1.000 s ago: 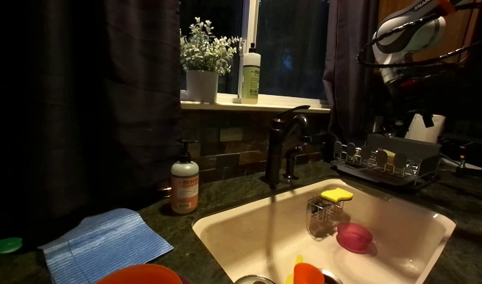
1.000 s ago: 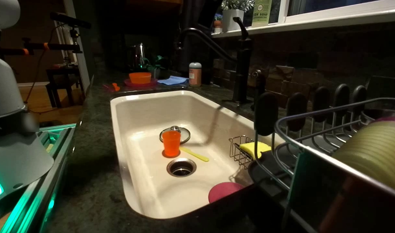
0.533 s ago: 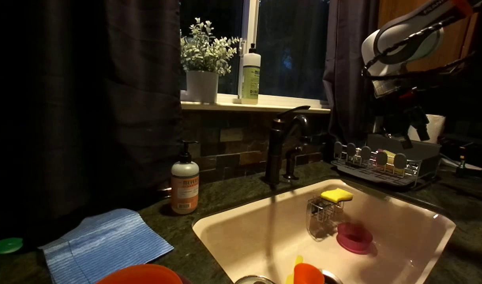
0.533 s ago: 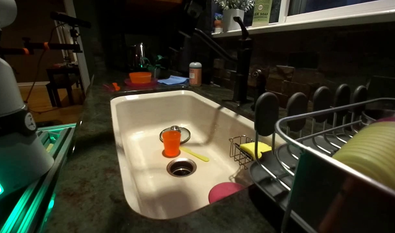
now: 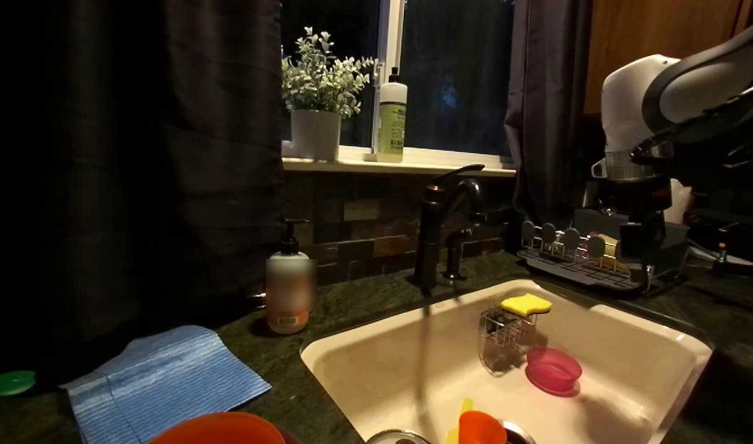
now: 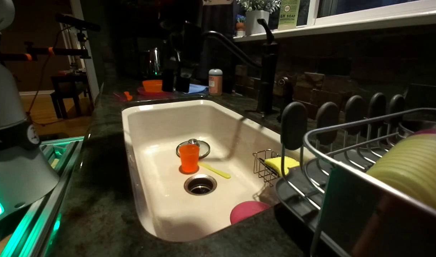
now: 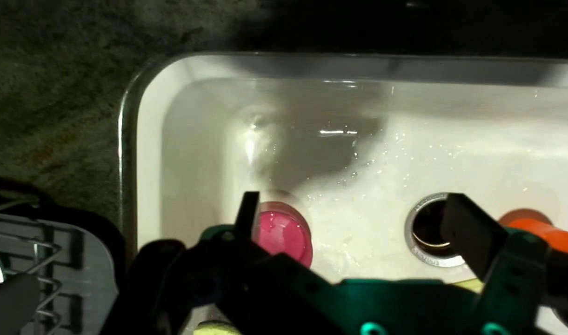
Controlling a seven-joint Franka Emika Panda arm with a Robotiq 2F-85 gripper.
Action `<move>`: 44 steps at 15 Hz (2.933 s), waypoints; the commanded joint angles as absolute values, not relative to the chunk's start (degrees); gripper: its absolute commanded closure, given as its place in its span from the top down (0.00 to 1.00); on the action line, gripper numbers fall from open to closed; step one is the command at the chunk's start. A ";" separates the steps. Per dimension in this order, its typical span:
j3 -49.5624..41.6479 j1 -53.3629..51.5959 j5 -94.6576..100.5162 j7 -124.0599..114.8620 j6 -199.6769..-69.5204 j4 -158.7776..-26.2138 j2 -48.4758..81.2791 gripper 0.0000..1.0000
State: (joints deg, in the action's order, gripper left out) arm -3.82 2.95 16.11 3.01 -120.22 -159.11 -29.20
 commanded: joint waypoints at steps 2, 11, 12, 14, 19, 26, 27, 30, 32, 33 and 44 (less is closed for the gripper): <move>-3.34 3.49 15.67 3.92 -120.78 -160.25 -30.23 1.00; -3.11 -0.85 10.64 6.41 -132.49 -159.37 -18.73 1.00; -2.96 -1.35 9.70 6.91 -135.41 -159.38 -16.33 1.00; -2.66 -2.61 7.41 8.67 -140.98 -159.38 -11.65 1.00; -1.47 -4.97 0.50 15.17 -155.00 -159.24 -1.59 1.00; 7.04 -3.85 -14.97 23.46 -167.50 -158.94 10.58 1.00; 8.63 -3.11 -15.35 23.20 -169.64 -158.92 12.22 1.00; 11.93 -0.95 -12.23 19.82 -176.43 -158.92 17.26 1.00; 12.23 -0.31 -9.12 17.08 -179.76 -158.89 19.57 1.00; 12.39 0.21 -7.83 16.09 -181.51 -158.70 20.75 1.00; 11.53 2.09 1.43 7.05 -191.06 -155.80 27.49 1.00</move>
